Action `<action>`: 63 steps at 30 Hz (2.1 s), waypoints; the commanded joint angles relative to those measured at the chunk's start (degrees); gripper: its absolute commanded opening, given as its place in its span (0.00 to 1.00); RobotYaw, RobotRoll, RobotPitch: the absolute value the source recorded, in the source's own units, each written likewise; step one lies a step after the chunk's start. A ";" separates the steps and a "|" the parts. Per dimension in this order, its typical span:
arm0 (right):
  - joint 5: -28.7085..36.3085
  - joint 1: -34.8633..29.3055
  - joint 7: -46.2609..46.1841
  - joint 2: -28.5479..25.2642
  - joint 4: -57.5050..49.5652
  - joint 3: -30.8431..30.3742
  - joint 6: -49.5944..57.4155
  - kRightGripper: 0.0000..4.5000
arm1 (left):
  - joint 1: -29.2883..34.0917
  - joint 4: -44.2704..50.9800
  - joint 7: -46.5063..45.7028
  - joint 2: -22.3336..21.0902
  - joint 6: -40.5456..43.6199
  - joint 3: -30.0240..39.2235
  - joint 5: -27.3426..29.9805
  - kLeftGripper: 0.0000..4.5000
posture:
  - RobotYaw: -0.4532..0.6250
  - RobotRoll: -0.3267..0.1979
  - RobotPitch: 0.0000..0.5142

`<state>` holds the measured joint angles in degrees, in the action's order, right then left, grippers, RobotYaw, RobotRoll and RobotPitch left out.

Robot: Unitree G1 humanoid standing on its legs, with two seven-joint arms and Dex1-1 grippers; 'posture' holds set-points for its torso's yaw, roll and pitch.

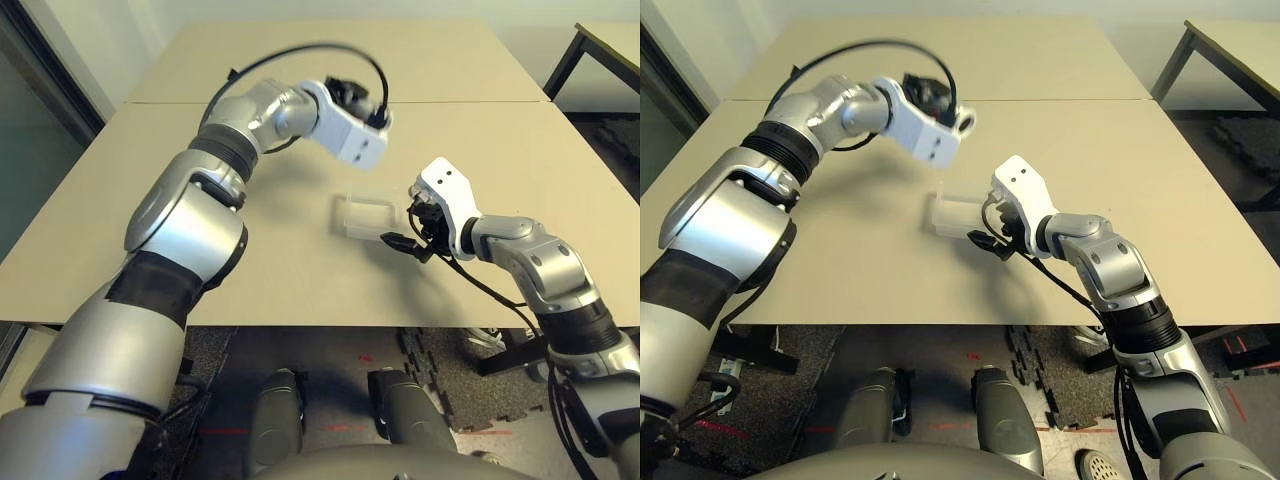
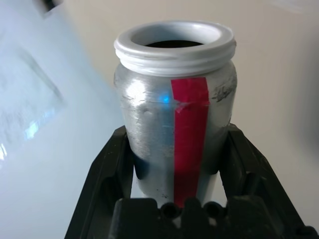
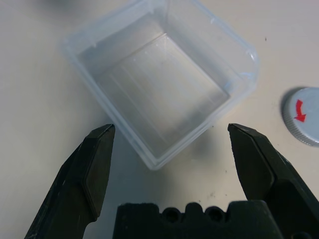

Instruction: Pour the medicine from the bottle into the box.

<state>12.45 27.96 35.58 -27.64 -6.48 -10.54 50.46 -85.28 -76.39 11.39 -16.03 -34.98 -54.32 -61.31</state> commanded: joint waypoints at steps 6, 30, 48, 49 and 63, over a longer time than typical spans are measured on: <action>0.02 -0.64 -1.28 1.61 0.85 0.65 -1.52 1.00 | -7.11 -0.98 -11.29 5.92 0.53 -4.96 -6.26 0.58 | 0.18 0.62 0.13; 0.08 0.57 -1.45 2.51 3.40 0.32 -2.80 1.00 | -4.53 0.84 -17.02 9.21 -1.27 -14.65 -14.84 0.58 | 0.21 0.62 0.13; -0.02 0.66 -0.38 0.82 2.71 1.30 -2.08 1.00 | -1.23 -2.24 10.05 5.36 6.01 25.53 25.12 0.58 | 0.21 0.62 0.15; -0.04 0.63 -0.26 0.59 2.57 1.34 -1.94 1.00 | 0.06 -2.27 13.05 5.11 9.83 31.05 30.37 0.58 | 0.22 0.62 0.14; 0.42 0.34 1.39 -1.77 0.31 1.33 0.35 1.00 | 16.59 0.48 9.09 3.94 33.52 64.36 59.75 0.58 | 0.23 0.62 0.17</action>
<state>12.59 28.76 36.50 -28.66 -4.70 -8.58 50.10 -70.05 -76.94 21.77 -12.27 -2.58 8.71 -3.46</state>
